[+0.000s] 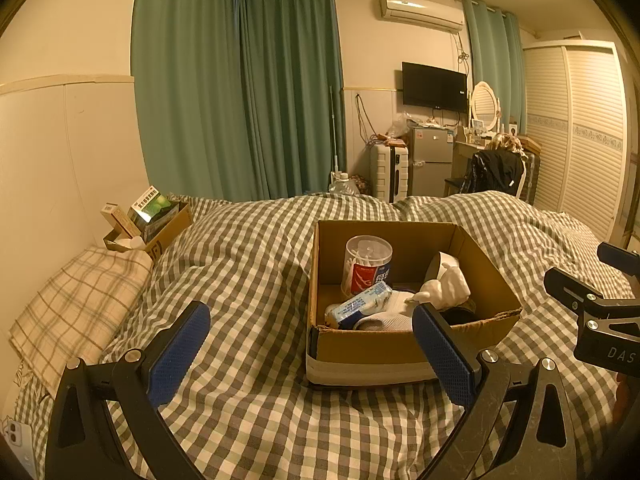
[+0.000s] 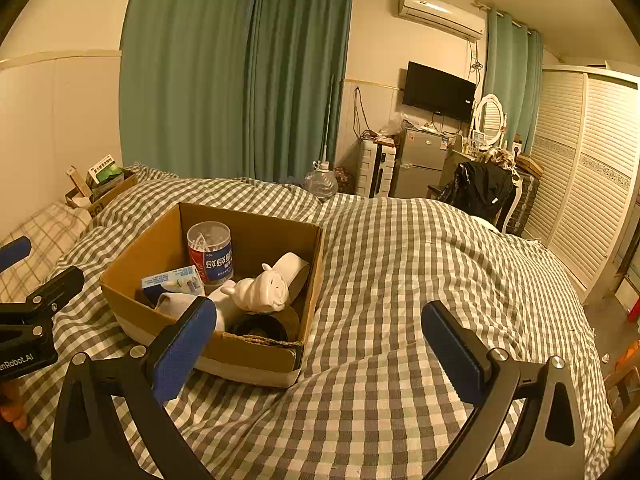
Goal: Organize objects
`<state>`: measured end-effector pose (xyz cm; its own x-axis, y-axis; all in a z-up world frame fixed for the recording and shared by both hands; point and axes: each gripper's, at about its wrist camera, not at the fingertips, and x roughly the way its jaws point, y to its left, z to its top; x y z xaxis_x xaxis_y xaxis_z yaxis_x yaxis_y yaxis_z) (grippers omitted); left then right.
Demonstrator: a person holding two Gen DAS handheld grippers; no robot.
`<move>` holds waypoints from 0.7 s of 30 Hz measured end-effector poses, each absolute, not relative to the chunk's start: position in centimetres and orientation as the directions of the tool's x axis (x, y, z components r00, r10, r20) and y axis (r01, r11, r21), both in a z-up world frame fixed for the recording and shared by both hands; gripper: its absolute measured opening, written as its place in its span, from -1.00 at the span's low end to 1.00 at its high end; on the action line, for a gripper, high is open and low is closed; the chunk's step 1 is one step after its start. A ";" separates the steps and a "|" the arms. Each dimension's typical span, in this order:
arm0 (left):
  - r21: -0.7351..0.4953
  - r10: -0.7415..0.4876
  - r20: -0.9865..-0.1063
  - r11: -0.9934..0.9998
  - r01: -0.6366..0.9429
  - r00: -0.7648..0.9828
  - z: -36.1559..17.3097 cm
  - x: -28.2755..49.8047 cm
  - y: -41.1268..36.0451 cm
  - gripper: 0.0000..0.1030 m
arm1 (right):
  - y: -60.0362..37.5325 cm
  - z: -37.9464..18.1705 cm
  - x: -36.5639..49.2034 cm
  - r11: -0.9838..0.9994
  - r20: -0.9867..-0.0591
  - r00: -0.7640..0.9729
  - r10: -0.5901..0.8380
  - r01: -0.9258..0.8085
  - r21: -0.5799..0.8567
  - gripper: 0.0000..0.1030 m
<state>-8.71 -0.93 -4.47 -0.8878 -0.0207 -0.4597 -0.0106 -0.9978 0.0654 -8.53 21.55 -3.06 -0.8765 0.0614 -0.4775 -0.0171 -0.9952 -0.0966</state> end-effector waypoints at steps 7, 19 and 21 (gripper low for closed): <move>0.066 -0.020 -0.461 -0.998 -0.011 -0.887 -4.5 -8.7 -0.9 1.00 | 21.6 -3.5 -8.4 -0.995 -0.480 -0.875 0.060 -0.016 -0.096 0.99; 0.071 -0.027 -0.466 -0.997 -0.007 -0.884 -4.5 -8.9 -1.3 1.00 | 21.6 -3.8 -8.3 -0.995 -0.484 -0.873 0.059 -0.015 -0.096 0.99; 0.070 -0.028 -0.467 -0.998 -0.006 -0.884 -4.5 -9.0 -1.4 1.00 | 21.7 -3.7 -8.4 -0.995 -0.484 -0.873 0.059 -0.014 -0.096 0.99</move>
